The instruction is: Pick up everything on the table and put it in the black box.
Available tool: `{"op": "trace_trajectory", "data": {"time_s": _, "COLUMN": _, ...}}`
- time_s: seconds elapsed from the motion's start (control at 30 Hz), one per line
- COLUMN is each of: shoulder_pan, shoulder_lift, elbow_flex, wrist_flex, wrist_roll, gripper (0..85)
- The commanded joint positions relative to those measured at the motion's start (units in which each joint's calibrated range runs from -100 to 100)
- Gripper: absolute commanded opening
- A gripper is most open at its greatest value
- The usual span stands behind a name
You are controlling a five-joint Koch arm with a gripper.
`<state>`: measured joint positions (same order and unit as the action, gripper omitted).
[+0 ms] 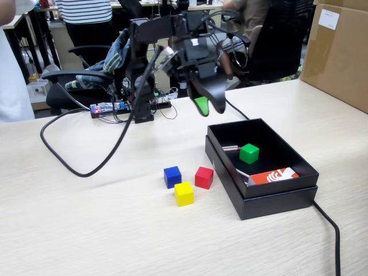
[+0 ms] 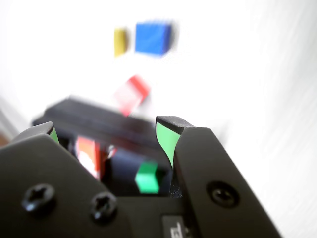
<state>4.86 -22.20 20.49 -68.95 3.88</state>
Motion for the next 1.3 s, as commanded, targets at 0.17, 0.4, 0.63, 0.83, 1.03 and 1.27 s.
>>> {"op": "trace_trajectory", "data": {"time_s": 0.17, "shoulder_pan": -6.1, "shoulder_lift": 7.8, "elbow_flex": 0.0, "wrist_flex": 0.3, "wrist_roll": -4.0, "gripper": 43.9}}
{"op": "trace_trajectory", "data": {"time_s": 0.4, "shoulder_pan": -6.1, "shoulder_lift": 18.7, "elbow_flex": 0.1, "wrist_flex": 0.5, "wrist_roll": -3.6, "gripper": 43.7}}
{"op": "trace_trajectory", "data": {"time_s": 0.63, "shoulder_pan": -5.9, "shoulder_lift": 25.8, "elbow_flex": 1.5, "wrist_flex": 0.7, "wrist_roll": -2.9, "gripper": 43.2}}
{"op": "trace_trajectory", "data": {"time_s": 0.83, "shoulder_pan": -5.8, "shoulder_lift": 30.9, "elbow_flex": 4.9, "wrist_flex": 1.0, "wrist_roll": -1.6, "gripper": 30.7}}
{"op": "trace_trajectory", "data": {"time_s": 1.03, "shoulder_pan": -5.1, "shoulder_lift": 35.5, "elbow_flex": 6.7, "wrist_flex": 1.0, "wrist_roll": -0.4, "gripper": 30.2}}
{"op": "trace_trajectory", "data": {"time_s": 1.27, "shoulder_pan": -4.9, "shoulder_lift": 33.8, "elbow_flex": 8.0, "wrist_flex": 2.2, "wrist_roll": 0.6, "gripper": 5.6}}
